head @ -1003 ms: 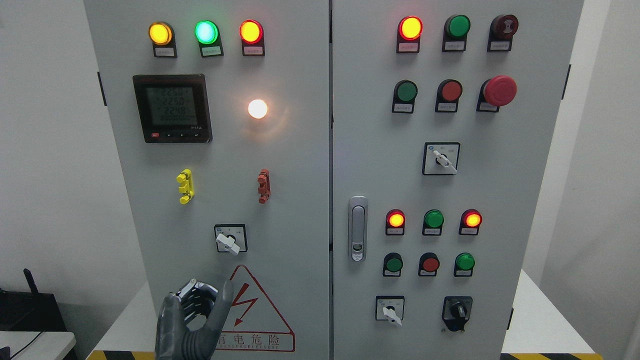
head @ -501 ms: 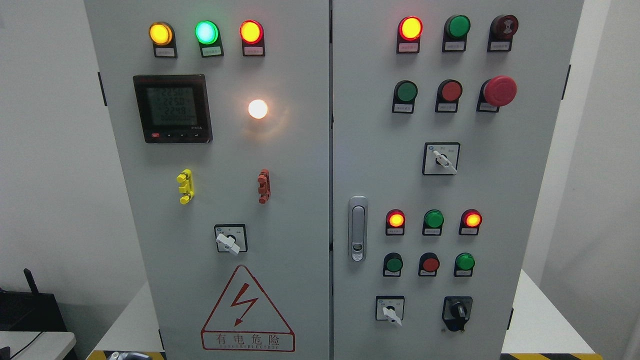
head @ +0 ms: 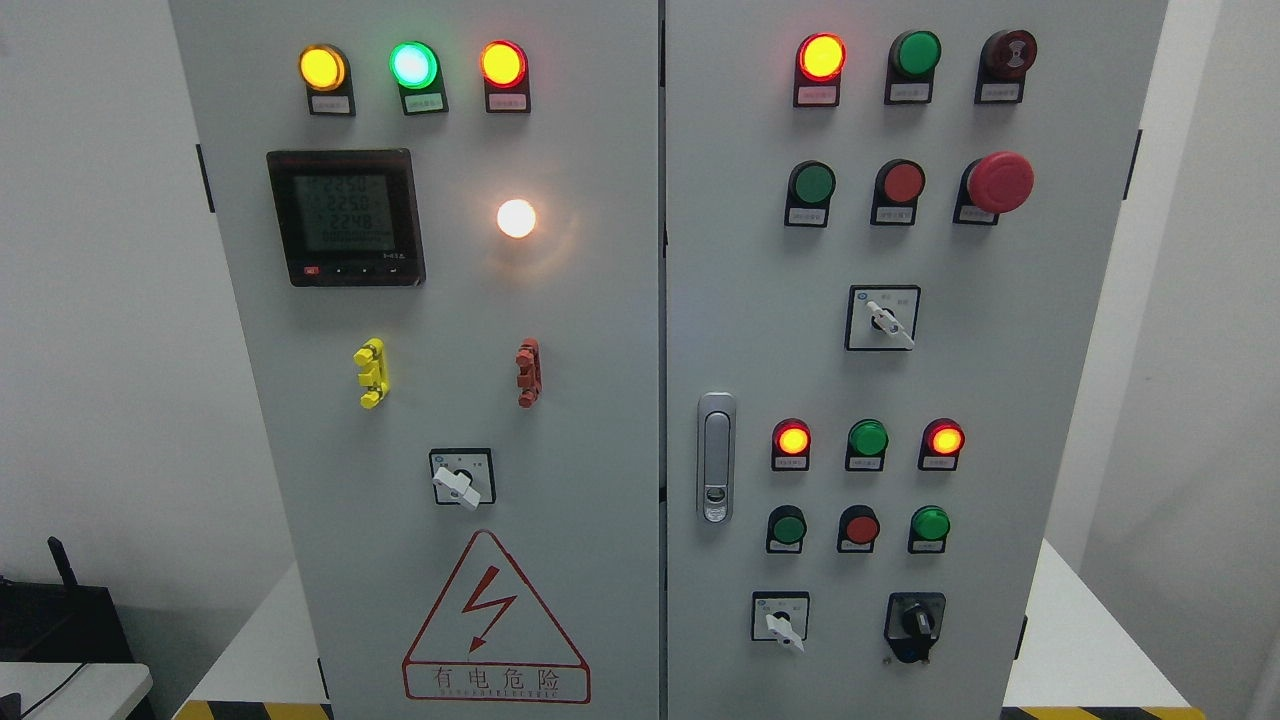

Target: Turn on light switch 1

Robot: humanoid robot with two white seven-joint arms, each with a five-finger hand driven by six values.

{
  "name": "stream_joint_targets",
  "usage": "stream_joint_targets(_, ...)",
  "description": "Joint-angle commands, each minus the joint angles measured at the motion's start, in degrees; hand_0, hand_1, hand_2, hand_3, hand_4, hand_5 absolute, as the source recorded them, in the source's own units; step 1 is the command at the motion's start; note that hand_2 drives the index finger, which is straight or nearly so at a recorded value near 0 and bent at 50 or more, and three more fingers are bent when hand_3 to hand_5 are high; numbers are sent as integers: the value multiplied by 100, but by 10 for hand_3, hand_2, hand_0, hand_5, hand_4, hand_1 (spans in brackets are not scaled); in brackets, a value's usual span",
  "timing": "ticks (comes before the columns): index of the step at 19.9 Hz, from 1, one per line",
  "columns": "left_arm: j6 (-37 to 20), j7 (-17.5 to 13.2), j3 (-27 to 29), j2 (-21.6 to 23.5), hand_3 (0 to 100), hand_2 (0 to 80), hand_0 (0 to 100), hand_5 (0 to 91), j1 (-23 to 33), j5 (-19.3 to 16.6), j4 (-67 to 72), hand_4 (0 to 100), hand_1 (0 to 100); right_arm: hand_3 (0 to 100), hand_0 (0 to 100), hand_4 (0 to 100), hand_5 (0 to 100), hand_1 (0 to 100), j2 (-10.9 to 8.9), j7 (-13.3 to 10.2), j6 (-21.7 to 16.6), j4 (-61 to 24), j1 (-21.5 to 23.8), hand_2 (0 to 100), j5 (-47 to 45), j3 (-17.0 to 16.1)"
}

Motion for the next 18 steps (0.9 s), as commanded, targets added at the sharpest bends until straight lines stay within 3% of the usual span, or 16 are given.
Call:
stream_joint_targets(1,72,-2,1355,473,0,11,137,0,482,-741,3568,72,180,0,120,0,0,389,-4,1,0,0,0,0,-141,97)
stream_joint_targets(3,282,-2,1285,614,0,0,148,0,517,-767,4069,39,181,0,120,0,0,389,4,1,0,0,0,0,-141,97)
stream_joint_targets(7,977,-11,432,790,0,0,212,0,500,-899,5062,0,182,0,120,0,0,389,-4,1,0,0,0,0,-141,97)
stream_joint_targets(13,1135,25,-965,754,0,0,255,0,43,-873,6108,0,194,0,120,0,0,389,4,1,0,0,0,0,-141,97)
stream_joint_targets(18,1399,930,-2020,561,0,0,297,0,-432,-864,6398,0,155,0,120,0,0,389,-4,1,0,0,0,0,-141,97)
